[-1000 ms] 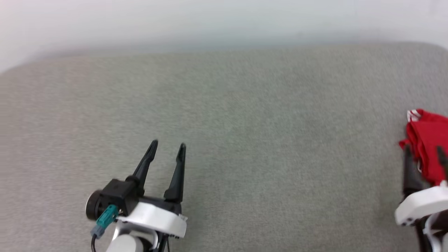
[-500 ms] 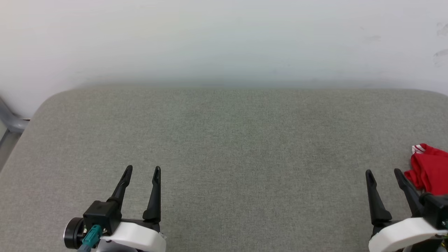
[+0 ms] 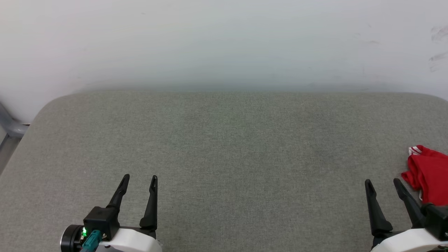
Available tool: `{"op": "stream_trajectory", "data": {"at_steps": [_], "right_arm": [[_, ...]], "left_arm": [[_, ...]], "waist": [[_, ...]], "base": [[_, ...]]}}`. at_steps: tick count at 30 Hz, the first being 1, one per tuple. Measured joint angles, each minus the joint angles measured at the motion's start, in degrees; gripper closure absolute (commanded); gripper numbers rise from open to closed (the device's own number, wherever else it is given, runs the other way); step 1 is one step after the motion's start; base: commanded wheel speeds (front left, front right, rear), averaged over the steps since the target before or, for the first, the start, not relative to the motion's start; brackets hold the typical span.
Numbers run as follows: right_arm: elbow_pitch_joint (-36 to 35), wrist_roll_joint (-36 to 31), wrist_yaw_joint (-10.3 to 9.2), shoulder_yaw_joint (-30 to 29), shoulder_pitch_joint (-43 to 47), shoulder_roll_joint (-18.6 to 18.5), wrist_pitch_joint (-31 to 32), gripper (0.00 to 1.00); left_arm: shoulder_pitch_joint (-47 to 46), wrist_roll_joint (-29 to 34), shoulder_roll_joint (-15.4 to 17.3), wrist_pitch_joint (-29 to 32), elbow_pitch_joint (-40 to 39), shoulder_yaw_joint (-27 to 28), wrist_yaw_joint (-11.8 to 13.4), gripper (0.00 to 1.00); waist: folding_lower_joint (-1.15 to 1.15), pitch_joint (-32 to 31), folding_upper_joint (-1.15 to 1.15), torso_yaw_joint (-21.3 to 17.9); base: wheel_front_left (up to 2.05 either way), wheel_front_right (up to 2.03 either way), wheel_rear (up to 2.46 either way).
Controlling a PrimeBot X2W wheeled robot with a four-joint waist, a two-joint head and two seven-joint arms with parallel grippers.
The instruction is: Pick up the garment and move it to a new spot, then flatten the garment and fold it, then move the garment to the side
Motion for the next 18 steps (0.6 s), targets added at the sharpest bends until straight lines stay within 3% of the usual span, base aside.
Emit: {"op": "stream_trajectory", "data": {"at_steps": [17, 18], "right_arm": [[-0.1, -0.5, 0.0, 0.3, -0.2, 0.0, -1.2, 0.0], [0.2, -0.5, 0.0, 0.3, -0.2, 0.0, -1.2, 1.0]], "left_arm": [[-0.6, 0.1, 0.5, 0.0, 0.9, -0.6, 0.2, 0.0], [-0.5, 0.1, 0.5, 0.0, 1.2, -0.6, 0.1, 1.0]], "waist": [[0.0, 1.0, 0.0, -0.4], [0.0, 1.0, 0.0, -0.4]], "base": [[0.0, 0.0, 0.0], [0.0, 0.0, 0.0]]}}
